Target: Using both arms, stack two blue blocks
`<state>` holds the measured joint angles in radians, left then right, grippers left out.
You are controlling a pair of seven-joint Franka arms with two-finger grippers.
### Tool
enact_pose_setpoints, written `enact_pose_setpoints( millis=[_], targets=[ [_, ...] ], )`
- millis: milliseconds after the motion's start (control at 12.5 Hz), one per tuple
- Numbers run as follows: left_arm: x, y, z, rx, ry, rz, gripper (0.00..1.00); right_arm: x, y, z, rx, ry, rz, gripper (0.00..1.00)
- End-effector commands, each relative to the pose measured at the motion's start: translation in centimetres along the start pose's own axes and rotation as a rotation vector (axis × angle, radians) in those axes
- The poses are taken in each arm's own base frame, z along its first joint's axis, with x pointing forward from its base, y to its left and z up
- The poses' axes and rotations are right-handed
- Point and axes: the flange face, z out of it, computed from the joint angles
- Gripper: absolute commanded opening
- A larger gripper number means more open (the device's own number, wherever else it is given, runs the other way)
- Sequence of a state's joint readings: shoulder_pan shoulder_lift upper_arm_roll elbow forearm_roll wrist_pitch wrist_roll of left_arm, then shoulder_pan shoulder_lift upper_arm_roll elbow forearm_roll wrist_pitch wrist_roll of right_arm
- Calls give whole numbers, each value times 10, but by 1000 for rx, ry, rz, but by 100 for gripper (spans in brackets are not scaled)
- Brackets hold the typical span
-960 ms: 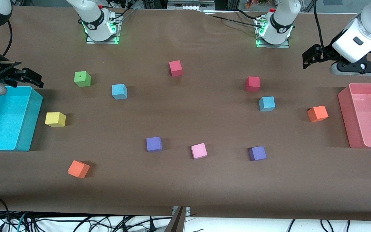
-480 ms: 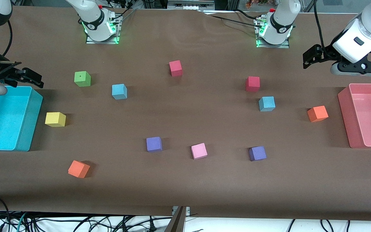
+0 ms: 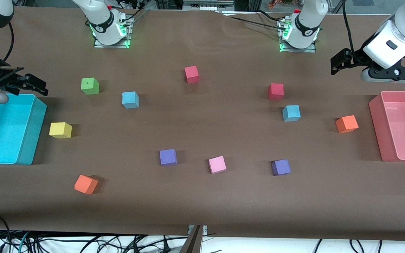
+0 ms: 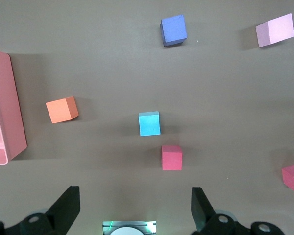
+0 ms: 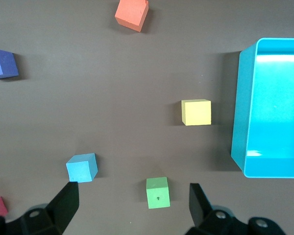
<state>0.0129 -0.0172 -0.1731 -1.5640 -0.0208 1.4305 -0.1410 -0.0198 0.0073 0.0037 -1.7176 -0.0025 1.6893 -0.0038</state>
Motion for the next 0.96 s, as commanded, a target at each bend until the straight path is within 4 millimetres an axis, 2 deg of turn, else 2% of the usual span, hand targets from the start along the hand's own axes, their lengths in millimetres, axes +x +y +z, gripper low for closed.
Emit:
enact_pose_setpoints(
  millis=[0,880],
  targets=[
    [2,0,-6,-7,10,-6,100,-2,-2,-4,7,-1,-5,99],
    [2,3,-6,-6,10,0,100,-7,-3,-3,8,-23,-8,99]
  ],
)
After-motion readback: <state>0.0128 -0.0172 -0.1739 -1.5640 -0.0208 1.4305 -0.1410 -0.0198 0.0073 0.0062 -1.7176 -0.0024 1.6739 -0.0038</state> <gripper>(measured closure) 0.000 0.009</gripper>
